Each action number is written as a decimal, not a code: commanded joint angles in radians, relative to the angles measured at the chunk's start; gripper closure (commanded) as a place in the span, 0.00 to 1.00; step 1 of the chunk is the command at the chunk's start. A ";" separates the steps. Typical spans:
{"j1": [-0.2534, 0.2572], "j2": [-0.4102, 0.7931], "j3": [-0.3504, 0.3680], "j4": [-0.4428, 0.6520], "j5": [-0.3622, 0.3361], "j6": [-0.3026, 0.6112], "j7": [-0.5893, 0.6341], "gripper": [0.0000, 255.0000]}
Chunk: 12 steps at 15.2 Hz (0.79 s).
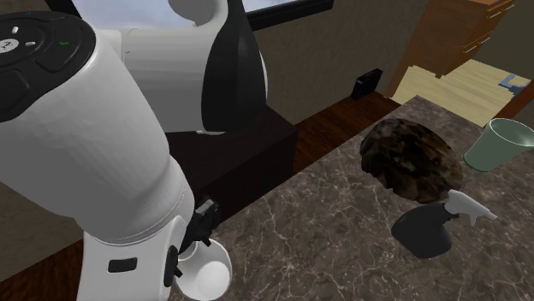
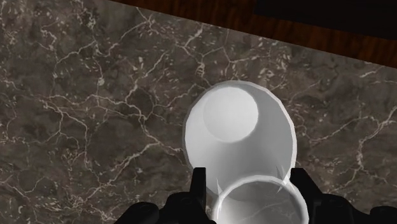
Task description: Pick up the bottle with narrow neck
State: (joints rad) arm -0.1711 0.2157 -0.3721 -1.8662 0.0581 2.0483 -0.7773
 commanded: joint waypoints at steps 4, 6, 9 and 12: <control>0.000 0.001 0.000 -0.002 0.000 0.001 0.000 1.00; 0.000 0.001 0.000 -0.002 0.000 0.001 0.000 1.00; 0.001 -0.008 -0.001 0.015 -0.004 -0.025 0.002 1.00; 0.002 -0.021 -0.002 0.041 -0.010 -0.062 0.005 1.00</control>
State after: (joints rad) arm -0.1689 0.1990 -0.3735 -1.8347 0.0502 1.9995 -0.7722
